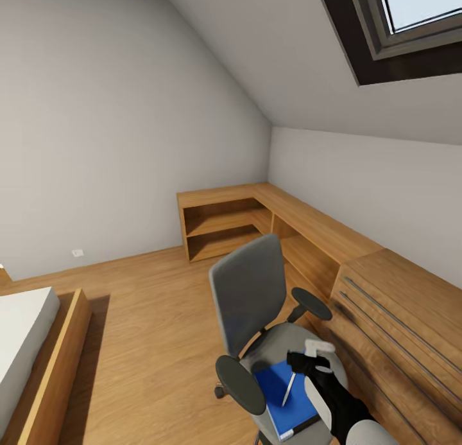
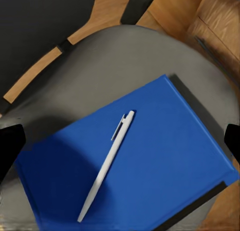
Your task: In the bedroom, organize the workspace by keeping the computer under the desk, ensuring the monitor is on the desk, placing the keyboard on the desk next to the monitor, placing the mouse on the desk next to the keyboard, moving the folder from the swivel chair onto the desk next to the mouse, stacking the notebook on top of the folder with the pen on top of the notebook, and positioning the swivel chair next to the desk.
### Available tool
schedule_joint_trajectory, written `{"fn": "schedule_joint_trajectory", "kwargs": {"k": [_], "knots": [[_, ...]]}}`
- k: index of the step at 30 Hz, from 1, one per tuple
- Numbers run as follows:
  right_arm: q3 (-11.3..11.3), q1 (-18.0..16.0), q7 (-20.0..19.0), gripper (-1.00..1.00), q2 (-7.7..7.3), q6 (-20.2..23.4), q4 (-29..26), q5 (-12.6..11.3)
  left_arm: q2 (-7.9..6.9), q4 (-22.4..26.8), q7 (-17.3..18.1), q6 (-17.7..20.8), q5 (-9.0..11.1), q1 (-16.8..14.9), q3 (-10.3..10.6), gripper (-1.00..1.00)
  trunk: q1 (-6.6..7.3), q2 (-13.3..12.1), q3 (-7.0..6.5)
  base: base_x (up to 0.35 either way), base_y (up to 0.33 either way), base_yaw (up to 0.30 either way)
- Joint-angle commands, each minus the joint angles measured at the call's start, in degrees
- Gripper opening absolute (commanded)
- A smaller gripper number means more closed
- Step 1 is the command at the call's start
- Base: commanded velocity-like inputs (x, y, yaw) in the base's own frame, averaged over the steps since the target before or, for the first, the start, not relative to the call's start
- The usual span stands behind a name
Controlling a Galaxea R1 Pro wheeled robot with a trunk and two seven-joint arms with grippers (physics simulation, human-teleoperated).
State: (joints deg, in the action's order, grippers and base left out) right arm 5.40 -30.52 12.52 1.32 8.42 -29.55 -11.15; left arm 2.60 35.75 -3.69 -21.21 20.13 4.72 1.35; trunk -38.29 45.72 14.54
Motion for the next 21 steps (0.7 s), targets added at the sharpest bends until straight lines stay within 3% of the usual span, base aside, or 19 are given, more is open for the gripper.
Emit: {"fn": "schedule_joint_trajectory", "kwargs": {"k": [1,8,21], "knots": [[0.48,-0.04,0.58,1.0,-0.03,1.06,-0.14,-0.62,-0.04,0.11,-0.33,-0.17,0.1,0.02,0.15,1.0,-0.01,0.06,0.07,0.0,0.0,0.0],[0.44,-0.07,0.8,1.0,0.19,5.73,-0.13,-0.76,-0.1,0.03,-0.1,-1.59,0.03,0.02,0.14,1.0,-0.01,0.06,0.07,0.036,0.033,0.0],[0.27,-0.07,1.66,1.0,0.11,6.02,0.02,-0.72,0.07,0.12,0.03,-1.82,0.07,0.02,0.06,1.0,-0.01,0.06,0.07,0.07,0.062,0.0]]}}
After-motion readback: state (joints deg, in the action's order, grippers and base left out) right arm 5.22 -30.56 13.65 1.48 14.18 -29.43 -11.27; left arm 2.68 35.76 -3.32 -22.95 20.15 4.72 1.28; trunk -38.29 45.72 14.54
